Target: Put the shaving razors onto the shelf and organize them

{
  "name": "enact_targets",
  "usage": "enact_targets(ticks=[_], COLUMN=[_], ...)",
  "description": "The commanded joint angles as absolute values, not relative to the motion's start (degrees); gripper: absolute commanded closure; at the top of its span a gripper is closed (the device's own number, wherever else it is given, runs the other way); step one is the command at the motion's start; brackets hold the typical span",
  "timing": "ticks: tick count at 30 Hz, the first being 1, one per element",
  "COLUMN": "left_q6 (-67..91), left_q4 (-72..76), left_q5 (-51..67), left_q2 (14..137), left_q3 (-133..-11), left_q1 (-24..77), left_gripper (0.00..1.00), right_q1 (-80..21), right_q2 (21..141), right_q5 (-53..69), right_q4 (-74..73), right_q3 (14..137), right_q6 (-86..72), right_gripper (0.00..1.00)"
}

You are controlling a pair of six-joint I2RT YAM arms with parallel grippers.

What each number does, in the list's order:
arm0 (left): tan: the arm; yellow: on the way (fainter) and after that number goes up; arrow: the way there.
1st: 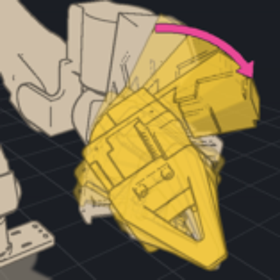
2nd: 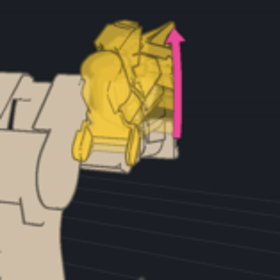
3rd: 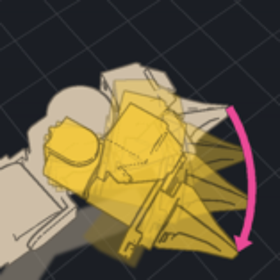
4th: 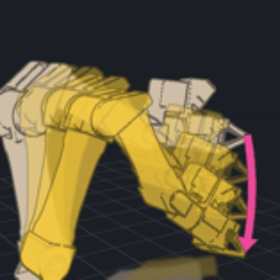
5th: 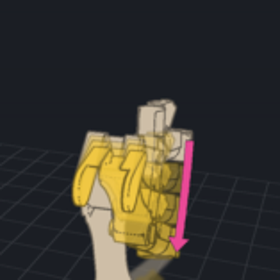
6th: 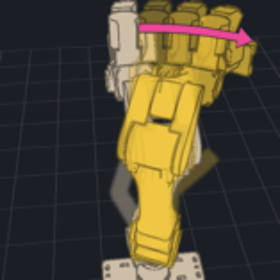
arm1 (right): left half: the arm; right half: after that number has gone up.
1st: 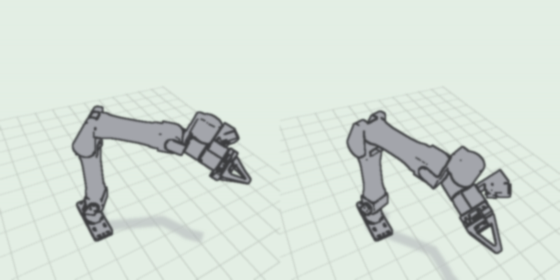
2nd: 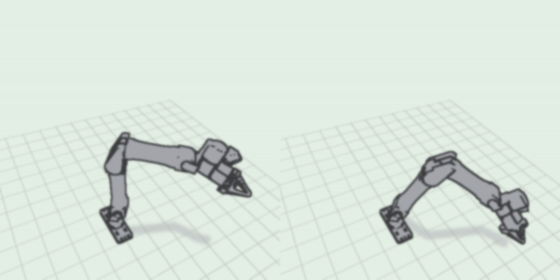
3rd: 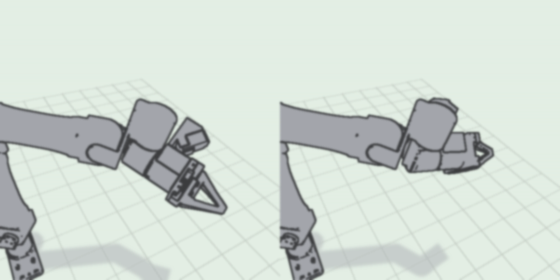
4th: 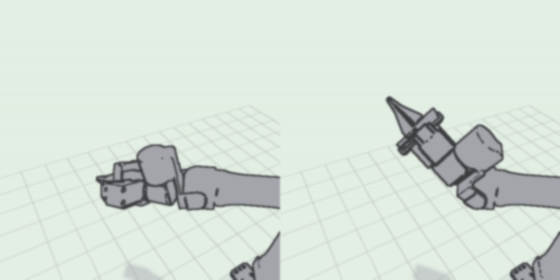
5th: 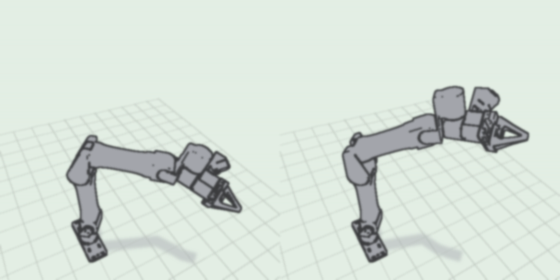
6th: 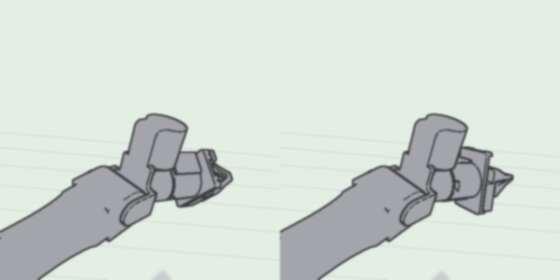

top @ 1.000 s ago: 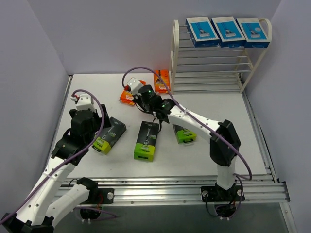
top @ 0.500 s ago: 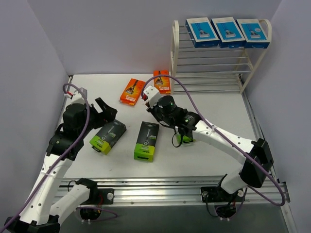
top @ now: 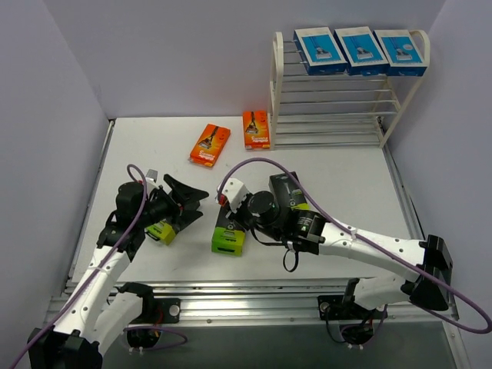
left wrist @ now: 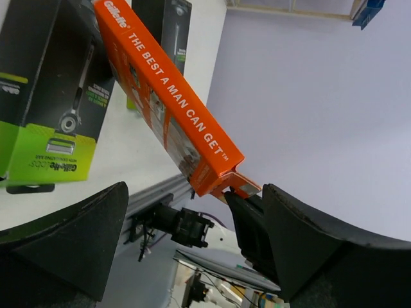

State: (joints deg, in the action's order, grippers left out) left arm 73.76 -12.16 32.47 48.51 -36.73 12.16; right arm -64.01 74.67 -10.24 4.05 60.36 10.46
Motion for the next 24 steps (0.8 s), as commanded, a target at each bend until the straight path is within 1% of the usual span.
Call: enact_targets(ticks=[1, 4, 7, 8, 13, 24], left_q6=[81.4, 81.5, 82.3, 82.4, 80.8, 77.0], left_q4=[-2.2, -2.7, -0.5, 2.3, 3.6, 2.4], left_q5=[37.6, 36.9, 37.4, 37.6, 36.8, 37.4], left_q2=[46.4, 46.4, 47.1, 47.5, 48.6, 50.0], left_q3=[-36.3, -34.7, -32.4, -31.8, -30.0, -27.9], left_q1=[11.8, 11.8, 11.7, 11.8, 11.8, 13.8], left_gripper=[0.06, 0.06, 0.06, 0.06, 0.06, 0.06], right_q1=[-66.4, -68.0, -69.3, -69.5, -71.7, -73.8], right_q2=[71.5, 71.3, 71.4, 71.4, 71.3, 73.7], right_q5=[-14.1, -14.8, -15.0, -15.0, -15.0, -15.6], right_q4=[6.2, 6.6, 7.8, 8.7, 11.9, 14.3], right_q3=[58.7, 57.3, 55.5, 55.0, 52.9, 51.7], right_q6=[9.2, 8.5, 7.5, 7.1, 6.0, 5.6], right_gripper=[1.00, 1.00, 1.00, 1.00, 1.00, 1.00])
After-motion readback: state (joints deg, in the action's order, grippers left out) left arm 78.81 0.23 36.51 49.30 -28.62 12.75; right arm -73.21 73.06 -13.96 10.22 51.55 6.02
